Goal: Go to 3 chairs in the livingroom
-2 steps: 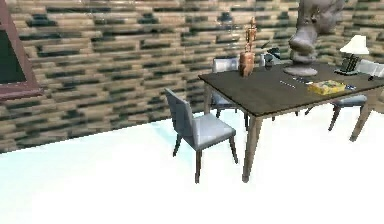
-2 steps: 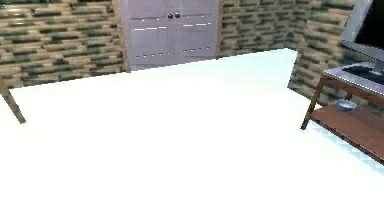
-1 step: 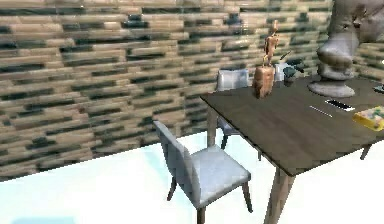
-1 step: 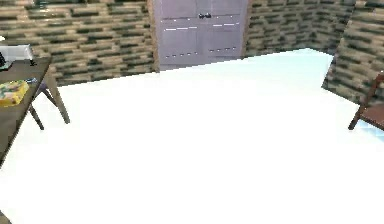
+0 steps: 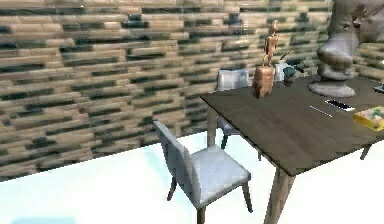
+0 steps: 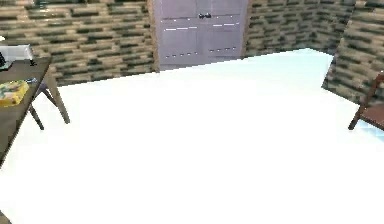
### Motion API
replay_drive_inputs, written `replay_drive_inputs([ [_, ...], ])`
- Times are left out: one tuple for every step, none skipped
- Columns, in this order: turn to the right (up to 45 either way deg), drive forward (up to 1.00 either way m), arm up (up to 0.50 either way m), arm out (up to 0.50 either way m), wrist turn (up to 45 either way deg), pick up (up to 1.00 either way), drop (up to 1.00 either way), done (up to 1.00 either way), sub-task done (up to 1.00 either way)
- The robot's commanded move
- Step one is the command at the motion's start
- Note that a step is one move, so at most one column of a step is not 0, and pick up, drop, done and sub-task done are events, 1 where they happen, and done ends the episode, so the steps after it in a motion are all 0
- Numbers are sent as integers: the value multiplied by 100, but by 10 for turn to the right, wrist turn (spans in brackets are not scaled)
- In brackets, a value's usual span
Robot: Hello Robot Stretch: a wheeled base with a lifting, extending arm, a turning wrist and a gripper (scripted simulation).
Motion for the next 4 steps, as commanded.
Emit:
replay_drive_inputs([
  [-300,0,0,0,0,0,0,0,0],
  [0,100,0,0,0,0,0,0,0],
  [-30,0,0,0,0,0,0,0,0],
  [0,25,0,0,0,0,0,0,0],
])
